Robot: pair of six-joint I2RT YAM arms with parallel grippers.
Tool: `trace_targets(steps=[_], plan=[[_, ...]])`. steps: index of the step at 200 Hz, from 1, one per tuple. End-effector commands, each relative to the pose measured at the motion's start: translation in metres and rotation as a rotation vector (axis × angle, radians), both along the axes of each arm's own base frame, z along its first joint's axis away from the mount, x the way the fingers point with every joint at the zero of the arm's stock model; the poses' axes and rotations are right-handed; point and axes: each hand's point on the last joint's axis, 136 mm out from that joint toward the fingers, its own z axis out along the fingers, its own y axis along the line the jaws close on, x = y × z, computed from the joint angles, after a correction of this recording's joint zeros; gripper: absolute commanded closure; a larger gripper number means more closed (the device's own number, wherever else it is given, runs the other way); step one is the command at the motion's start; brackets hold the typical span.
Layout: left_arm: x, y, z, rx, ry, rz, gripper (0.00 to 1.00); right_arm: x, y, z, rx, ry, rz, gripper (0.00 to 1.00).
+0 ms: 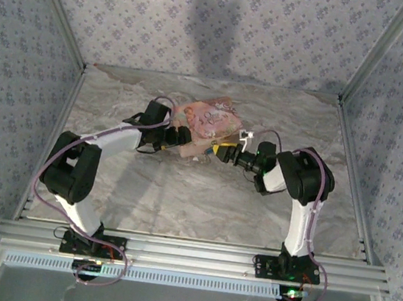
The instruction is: Unlock the padlock with the key
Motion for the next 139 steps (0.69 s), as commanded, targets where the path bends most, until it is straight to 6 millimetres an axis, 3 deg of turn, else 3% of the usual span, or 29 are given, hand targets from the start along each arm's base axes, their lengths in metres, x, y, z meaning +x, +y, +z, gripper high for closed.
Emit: trace_targets(steps=[1, 75, 139], plan=[[-0.007, 0.005, -0.01, 0.048, 0.042, -0.006, 0.15, 0.001, 0.011, 0.002, 0.019, -0.02, 0.029, 0.33], [-0.008, 0.004, -0.018, 0.046, 0.058, -0.003, 0.15, -0.001, 0.029, -0.009, 0.016, -0.002, 0.07, 0.37], [-0.008, 0.004, -0.02, 0.042, 0.062, -0.001, 0.15, 0.005, 0.03, -0.008, 0.025, -0.031, 0.06, 0.37]])
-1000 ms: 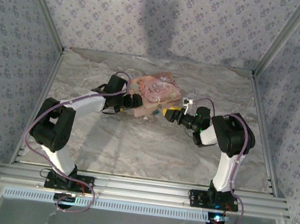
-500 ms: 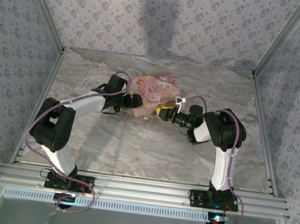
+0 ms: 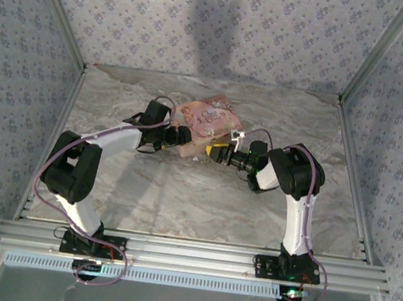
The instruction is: Unlock the padlock with the key
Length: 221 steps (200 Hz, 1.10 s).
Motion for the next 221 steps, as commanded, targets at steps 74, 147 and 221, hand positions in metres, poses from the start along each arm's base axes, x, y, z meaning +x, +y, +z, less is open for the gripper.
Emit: trace_targets(steps=[74, 147, 221], plan=[[-0.009, 0.005, -0.019, 0.043, 0.065, 0.001, 0.15, -0.001, 0.008, 0.022, 0.053, -0.068, 0.045, 0.43], [-0.011, 0.005, -0.022, 0.045, 0.067, 0.002, 0.15, -0.007, 0.004, 0.021, 0.049, -0.057, 0.049, 0.51], [-0.01, 0.005, -0.022, 0.044, 0.067, 0.004, 0.15, -0.005, 0.003, 0.015, 0.042, -0.04, 0.039, 0.67]])
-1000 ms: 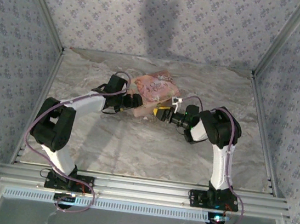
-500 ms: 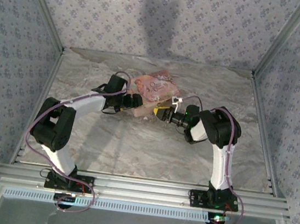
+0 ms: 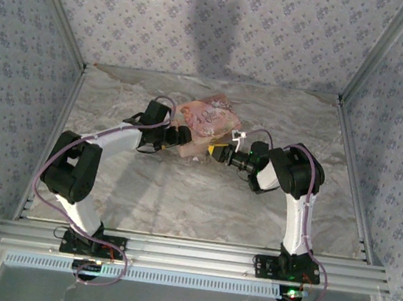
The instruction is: Unlock the padlock with the key
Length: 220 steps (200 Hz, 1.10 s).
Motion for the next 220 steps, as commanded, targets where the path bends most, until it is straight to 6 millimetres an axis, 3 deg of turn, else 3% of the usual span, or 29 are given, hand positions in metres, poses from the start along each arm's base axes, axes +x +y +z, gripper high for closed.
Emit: trace_targets(steps=[1, 114, 220], plan=[[-0.011, 0.005, -0.022, 0.045, 0.07, 0.004, 0.15, -0.005, 0.006, 0.015, 0.022, -0.048, 0.035, 0.67], [-0.012, 0.006, -0.02, 0.041, 0.063, 0.001, 0.15, 0.009, -0.006, -0.003, -0.022, 0.032, -0.052, 0.99], [-0.02, 0.008, -0.02, 0.033, 0.068, 0.005, 0.15, 0.016, -0.025, 0.008, 0.068, 0.111, -0.192, 1.0]])
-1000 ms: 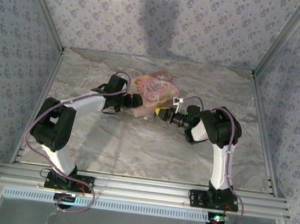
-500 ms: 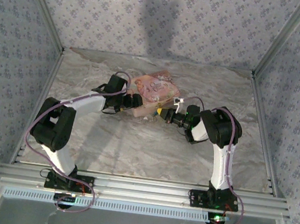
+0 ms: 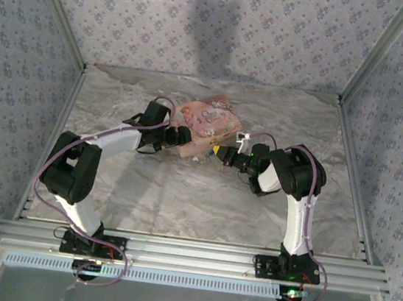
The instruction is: Unlock the padlock with the key
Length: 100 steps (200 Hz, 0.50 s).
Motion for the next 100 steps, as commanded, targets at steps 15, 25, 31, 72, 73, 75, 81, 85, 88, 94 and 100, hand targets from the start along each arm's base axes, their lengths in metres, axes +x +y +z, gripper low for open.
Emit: trace_targets(steps=[15, 25, 31, 72, 73, 75, 81, 85, 88, 94, 100], plan=[[-0.0211, 0.0079, -0.0212, 0.038, 0.077, 0.0, 0.15, 0.0092, -0.0087, 0.0211, 0.069, 0.001, -0.076, 1.0], [-0.0219, 0.0082, -0.0207, 0.037, 0.076, -0.001, 0.15, 0.0097, -0.0095, 0.0217, 0.075, 0.007, -0.084, 1.0], [-0.0225, 0.0081, -0.021, 0.036, 0.076, -0.001, 0.15, 0.0101, -0.0107, 0.0217, 0.077, 0.008, -0.091, 1.0], [-0.0231, 0.0062, -0.0164, 0.025, 0.065, -0.011, 0.15, 0.0138, -0.0138, 0.0245, 0.111, 0.044, -0.136, 1.0], [-0.0232, 0.006, -0.0164, 0.025, 0.065, -0.012, 0.15, 0.0137, -0.0136, 0.0249, 0.112, 0.045, -0.136, 1.0], [-0.0235, 0.006, -0.0167, 0.025, 0.066, -0.013, 0.15, 0.0141, -0.0138, 0.0249, 0.113, 0.047, -0.141, 1.0], [-0.0238, 0.006, -0.0166, 0.025, 0.067, -0.013, 0.15, 0.0139, -0.0137, 0.0255, 0.117, 0.052, -0.149, 1.0], [-0.0239, 0.0063, -0.0171, 0.025, 0.068, -0.012, 0.15, 0.0145, -0.0147, 0.0254, 0.118, 0.055, -0.155, 1.0], [-0.0239, 0.0063, -0.0171, 0.026, 0.067, -0.013, 0.15, 0.0148, -0.015, 0.0257, 0.121, 0.058, -0.162, 1.0], [-0.0246, 0.0063, -0.0177, 0.026, 0.071, -0.014, 0.15, 0.0151, -0.0155, 0.0258, 0.126, 0.066, -0.17, 1.0], [-0.0251, 0.0062, -0.0181, 0.025, 0.072, -0.015, 0.15, 0.0159, -0.0172, 0.0253, 0.133, 0.077, -0.184, 1.0]])
